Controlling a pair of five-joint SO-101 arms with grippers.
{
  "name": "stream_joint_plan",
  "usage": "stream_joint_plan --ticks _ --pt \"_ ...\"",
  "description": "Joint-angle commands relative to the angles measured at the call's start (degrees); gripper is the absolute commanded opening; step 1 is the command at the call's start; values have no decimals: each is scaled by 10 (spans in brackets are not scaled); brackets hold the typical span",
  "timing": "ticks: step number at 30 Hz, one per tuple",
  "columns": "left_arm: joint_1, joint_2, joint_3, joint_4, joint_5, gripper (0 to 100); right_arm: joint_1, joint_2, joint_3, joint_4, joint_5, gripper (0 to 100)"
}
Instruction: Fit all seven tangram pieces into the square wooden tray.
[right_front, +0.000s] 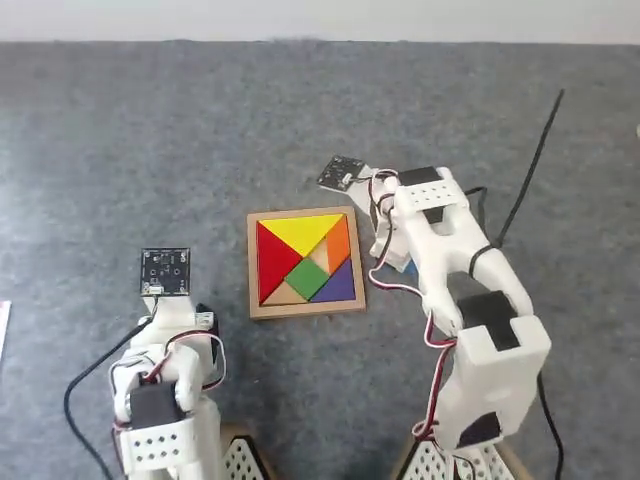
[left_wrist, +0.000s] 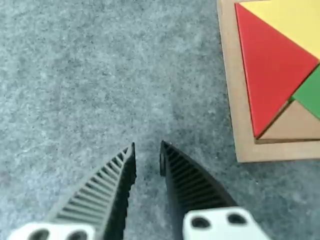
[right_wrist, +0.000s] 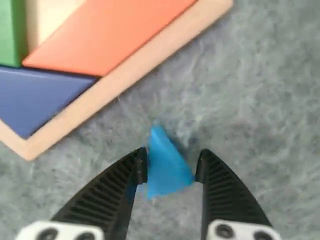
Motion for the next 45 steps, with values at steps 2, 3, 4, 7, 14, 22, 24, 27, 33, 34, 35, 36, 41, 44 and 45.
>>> stream_joint_plan --ticks 2,3,4,7,14,22,24,27,33,34,35,36,41,44,45 --pt "3 -11 -7 3 0 80 0 -12 -11 5 1 2" --pt "3 -11 -7 3 0 80 0 -13 -11 5 -9 7" --pt "3 -11 -7 3 0 80 1 -14 -12 5 -18 22" --pt "3 -11 -7 3 0 80 2 -35 -15 6 -50 12" --pt "3 -11 -7 3 0 80 -2 -125 20 15 -109 7" --pt "3 -11 -7 3 0 80 -55 -166 -6 11 -220 7" --pt "3 -11 -7 3 0 80 -91 -148 -29 11 -252 7" --pt "3 -11 -7 3 0 80 -124 -99 -73 11 -300 7" --pt "3 -11 -7 3 0 80 -121 23 -168 21 -327 7" --pt "3 -11 -7 3 0 80 -123 34 -178 30 -327 7" --pt "3 -11 -7 3 0 80 -124 42 -186 38 -327 7" --pt "3 -11 -7 3 0 80 -127 47 -192 44 -327 7" --pt "3 -11 -7 3 0 80 -150 56 -194 45 -328 10" --pt "3 -11 -7 3 0 80 -161 56 -193 45 -328 39" --pt "3 -11 -7 3 0 80 -162 56 -193 45 -328 70"
